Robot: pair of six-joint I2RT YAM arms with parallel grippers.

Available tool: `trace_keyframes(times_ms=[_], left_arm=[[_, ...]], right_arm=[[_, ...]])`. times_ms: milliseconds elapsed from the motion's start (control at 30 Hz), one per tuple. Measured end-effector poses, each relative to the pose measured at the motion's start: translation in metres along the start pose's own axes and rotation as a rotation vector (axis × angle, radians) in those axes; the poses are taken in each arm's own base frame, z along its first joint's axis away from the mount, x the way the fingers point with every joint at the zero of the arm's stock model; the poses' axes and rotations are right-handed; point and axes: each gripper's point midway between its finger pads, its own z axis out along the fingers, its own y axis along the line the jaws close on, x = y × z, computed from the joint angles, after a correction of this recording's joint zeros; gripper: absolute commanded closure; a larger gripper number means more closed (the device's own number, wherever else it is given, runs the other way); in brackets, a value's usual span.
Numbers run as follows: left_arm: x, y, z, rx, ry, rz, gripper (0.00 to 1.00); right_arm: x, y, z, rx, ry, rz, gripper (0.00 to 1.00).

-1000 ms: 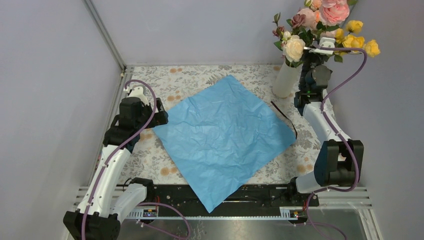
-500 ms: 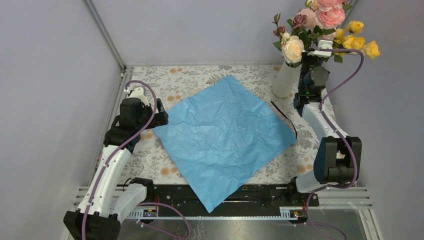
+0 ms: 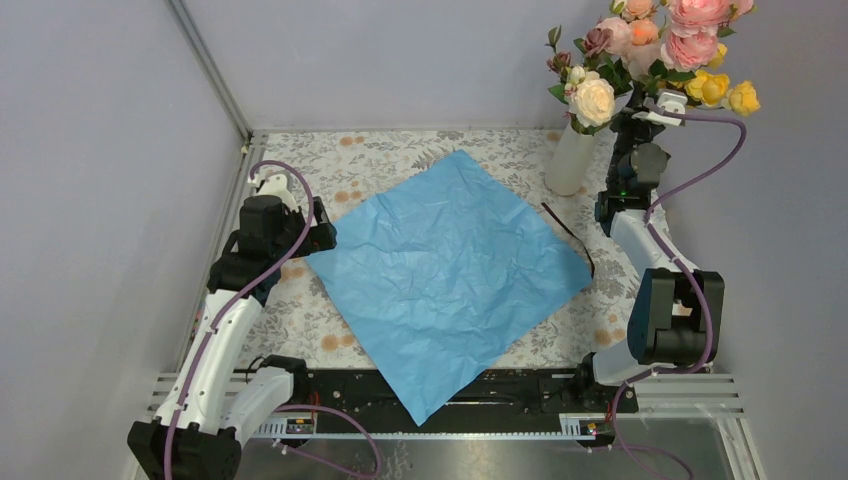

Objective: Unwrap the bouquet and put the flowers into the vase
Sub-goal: Insert the fake flower into the vase.

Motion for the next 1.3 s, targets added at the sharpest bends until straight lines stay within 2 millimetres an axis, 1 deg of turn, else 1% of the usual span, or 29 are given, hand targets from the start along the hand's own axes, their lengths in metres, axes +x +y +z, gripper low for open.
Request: trace_keyframes(times_ms=[200, 400, 500, 833, 933, 1100, 1300], left_arm=[[-0.001, 0.000, 0.000, 0.002, -0.003, -0.002, 0.01], [-0.001, -0.001, 0.000, 0.005, -0.005, -0.002, 0.01], [-0.001, -0.001, 0.000, 0.006, -0.004, -0.002, 0.01], [-0.001, -0.001, 0.001, 0.005, -0.001, -0.002, 0.01], [0.001, 0.000, 0.003, 0.002, 0.008, -0.002, 0.01], [0.003, 0.001, 0.006, -0.004, 0.020, -0.003, 0.01], [0.003, 0.002, 0.007, -0.008, 0.021, -0.005, 0.01]], right_arm=[[-0.003, 0.008, -0.001, -0.049, 0.010, -0.005, 0.97], [-0.007, 0.022, 0.012, -0.129, 0.089, -0.034, 0.98], [-0.012, 0.025, 0.017, -0.151, 0.101, -0.054, 0.98], [-0.015, 0.020, 0.019, -0.126, 0.070, -0.075, 0.98], [-0.013, 0.017, 0.020, -0.104, 0.053, -0.065, 0.98], [0.001, 0.016, 0.025, -0.085, 0.051, -0.049, 0.98], [0.001, 0.017, 0.028, -0.084, 0.036, -0.033, 0.98]])
